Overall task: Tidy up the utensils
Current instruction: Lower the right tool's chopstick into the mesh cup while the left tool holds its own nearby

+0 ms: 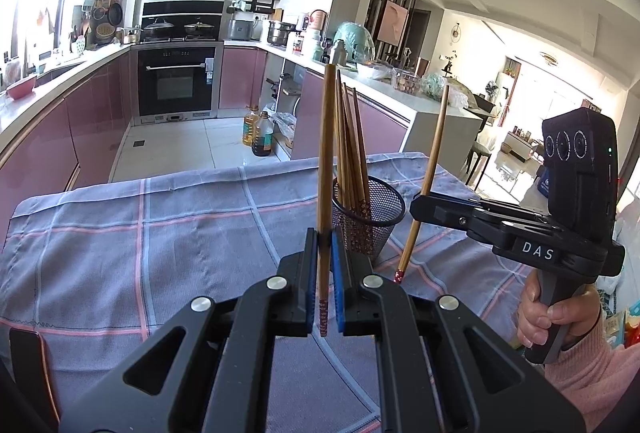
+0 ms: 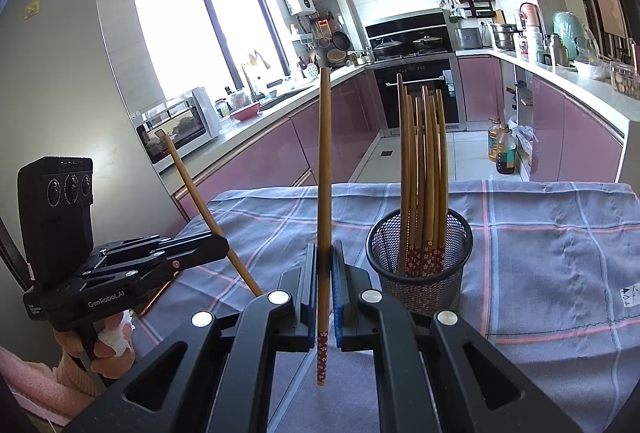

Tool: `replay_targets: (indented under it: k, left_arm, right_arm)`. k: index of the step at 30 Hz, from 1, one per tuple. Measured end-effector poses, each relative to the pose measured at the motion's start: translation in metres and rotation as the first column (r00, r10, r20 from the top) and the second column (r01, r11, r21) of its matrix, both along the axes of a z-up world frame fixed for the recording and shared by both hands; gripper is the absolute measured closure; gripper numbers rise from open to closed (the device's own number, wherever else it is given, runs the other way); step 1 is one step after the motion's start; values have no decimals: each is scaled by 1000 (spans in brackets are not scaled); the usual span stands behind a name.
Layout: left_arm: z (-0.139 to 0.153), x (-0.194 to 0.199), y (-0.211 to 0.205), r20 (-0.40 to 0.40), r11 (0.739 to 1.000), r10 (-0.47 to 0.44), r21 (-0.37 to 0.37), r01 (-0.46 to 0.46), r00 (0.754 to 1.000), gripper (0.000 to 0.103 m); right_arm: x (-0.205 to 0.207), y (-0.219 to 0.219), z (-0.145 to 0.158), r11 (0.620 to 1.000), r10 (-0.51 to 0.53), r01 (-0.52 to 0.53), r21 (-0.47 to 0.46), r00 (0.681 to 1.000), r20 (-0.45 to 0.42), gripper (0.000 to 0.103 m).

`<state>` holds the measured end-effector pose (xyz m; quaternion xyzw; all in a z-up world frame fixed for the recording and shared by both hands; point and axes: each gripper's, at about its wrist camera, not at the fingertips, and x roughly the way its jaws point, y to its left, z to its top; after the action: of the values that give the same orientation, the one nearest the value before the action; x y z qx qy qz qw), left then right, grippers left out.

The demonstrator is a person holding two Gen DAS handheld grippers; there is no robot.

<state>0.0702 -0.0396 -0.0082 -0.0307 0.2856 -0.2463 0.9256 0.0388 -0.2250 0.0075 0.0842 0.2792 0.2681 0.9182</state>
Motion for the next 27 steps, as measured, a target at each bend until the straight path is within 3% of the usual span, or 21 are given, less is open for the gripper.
replay_targets:
  k: [27]
  left_arm:
    - [13, -2, -5, 49, 1000, -26, -3, 26, 998, 95]
  right_arm:
    - [-2, -11, 21, 999, -35, 36, -13, 998, 61, 97]
